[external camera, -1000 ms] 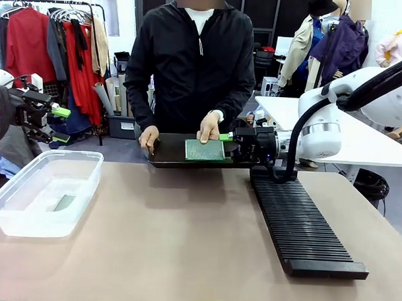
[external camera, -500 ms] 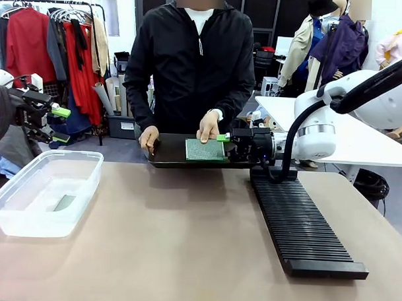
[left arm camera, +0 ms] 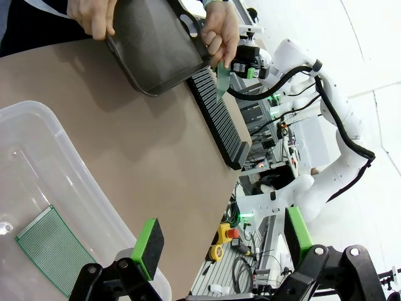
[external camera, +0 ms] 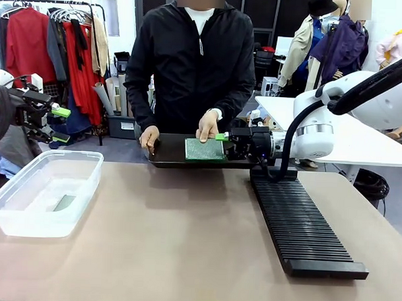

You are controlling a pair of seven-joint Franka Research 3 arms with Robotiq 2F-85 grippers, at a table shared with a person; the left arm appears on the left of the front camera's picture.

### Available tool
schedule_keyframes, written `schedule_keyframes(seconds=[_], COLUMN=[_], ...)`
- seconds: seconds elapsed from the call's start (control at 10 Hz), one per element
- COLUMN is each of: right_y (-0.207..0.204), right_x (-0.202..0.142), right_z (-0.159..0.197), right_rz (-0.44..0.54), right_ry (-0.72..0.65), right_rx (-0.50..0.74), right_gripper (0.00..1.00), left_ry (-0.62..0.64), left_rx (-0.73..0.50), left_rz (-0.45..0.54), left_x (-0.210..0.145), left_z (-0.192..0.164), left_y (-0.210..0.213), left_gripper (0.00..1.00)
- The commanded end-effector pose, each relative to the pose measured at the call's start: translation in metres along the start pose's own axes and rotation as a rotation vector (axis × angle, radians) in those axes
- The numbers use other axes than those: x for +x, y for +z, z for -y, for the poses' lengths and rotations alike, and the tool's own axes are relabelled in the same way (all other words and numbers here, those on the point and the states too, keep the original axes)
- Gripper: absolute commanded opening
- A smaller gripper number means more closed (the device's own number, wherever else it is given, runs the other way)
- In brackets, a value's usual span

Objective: Sort PCBs into racks and boxes based on the side picked up.
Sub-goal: Pick up the Blank PCB handed by the Human.

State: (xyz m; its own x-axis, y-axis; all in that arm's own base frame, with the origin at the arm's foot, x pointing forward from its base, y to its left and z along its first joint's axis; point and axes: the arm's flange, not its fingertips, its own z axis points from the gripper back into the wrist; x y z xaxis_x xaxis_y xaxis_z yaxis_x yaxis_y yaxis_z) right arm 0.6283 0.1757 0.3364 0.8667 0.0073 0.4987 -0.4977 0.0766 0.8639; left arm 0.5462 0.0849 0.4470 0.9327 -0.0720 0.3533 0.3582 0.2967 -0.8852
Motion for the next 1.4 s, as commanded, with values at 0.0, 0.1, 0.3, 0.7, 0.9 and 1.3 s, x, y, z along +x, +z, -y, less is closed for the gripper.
schedule_keyframes(seconds=[0.0, 0.1, 0.3, 0.7, 0.9, 1.3], right_y=[-0.0055, -0.0057, -0.0051, -0.0071, -0.0094, -0.0024], right_x=[0.0043, 0.0041, 0.0033, 0.0030, 0.0033, -0.0017], right_z=[0.0025, 0.0030, 0.0037, 0.0033, 0.0031, 0.0030], right_rz=[0.041, 0.043, 0.041, 0.043, 0.044, 0.010], right_ry=[0.054, 0.056, 0.053, 0.043, 0.040, 0.018], right_rx=[0.046, 0.048, 0.047, 0.053, 0.051, 0.026], right_gripper=[0.70, 0.60, 0.32, 0.00, 0.00, 0.00], left_ry=[0.001, 0.001, 0.001, 0.001, 0.001, 0.001], left_rx=[0.001, 0.001, 0.001, 0.001, 0.001, 0.001], left_rz=[0.002, 0.002, 0.002, 0.002, 0.002, 0.002], left_x=[0.0007, 0.0007, 0.0007, 0.0007, 0.0007, 0.0007], left_z=[0.0021, 0.0021, 0.0021, 0.0021, 0.0021, 0.0021], left_y=[0.0012, 0.0012, 0.0012, 0.0012, 0.0012, 0.0012], left_gripper=[1.00, 1.00, 1.00, 1.00, 1.00, 1.00])
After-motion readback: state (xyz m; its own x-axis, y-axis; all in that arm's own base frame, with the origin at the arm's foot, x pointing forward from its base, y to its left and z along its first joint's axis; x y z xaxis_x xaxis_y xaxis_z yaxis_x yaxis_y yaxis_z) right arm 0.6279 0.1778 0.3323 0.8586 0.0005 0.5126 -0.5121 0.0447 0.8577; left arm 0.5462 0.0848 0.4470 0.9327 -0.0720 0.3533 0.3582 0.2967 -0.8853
